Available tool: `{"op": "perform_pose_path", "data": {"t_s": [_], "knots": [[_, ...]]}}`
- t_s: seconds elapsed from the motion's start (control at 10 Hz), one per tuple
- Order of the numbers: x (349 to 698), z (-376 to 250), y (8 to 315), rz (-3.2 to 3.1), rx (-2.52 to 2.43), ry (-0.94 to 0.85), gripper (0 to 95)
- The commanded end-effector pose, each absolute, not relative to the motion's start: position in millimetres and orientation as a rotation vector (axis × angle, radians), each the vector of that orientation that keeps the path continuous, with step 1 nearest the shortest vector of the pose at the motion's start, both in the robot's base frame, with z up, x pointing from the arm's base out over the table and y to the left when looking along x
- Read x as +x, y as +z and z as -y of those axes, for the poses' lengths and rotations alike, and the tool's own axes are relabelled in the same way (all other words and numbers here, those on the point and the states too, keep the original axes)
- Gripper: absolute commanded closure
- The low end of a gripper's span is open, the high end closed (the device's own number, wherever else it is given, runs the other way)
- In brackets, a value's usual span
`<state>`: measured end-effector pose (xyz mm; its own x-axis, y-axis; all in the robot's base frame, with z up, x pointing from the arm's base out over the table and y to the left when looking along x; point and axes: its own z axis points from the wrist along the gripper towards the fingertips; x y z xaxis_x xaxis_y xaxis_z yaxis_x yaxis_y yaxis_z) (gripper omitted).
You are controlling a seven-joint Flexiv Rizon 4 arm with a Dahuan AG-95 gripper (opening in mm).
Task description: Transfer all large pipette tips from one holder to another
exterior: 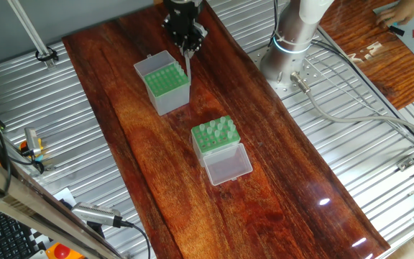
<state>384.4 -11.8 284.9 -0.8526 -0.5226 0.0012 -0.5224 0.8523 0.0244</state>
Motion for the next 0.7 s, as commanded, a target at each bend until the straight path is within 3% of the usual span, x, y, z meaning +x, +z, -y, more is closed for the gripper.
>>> {"op": "perform_pose_path", "data": {"t_s": [0.1, 0.7], "knots": [[385, 25, 285, 3.013, 0.868, -0.028, 95.0], [391, 38, 275, 3.008, 0.893, -0.024, 95.0]]}}
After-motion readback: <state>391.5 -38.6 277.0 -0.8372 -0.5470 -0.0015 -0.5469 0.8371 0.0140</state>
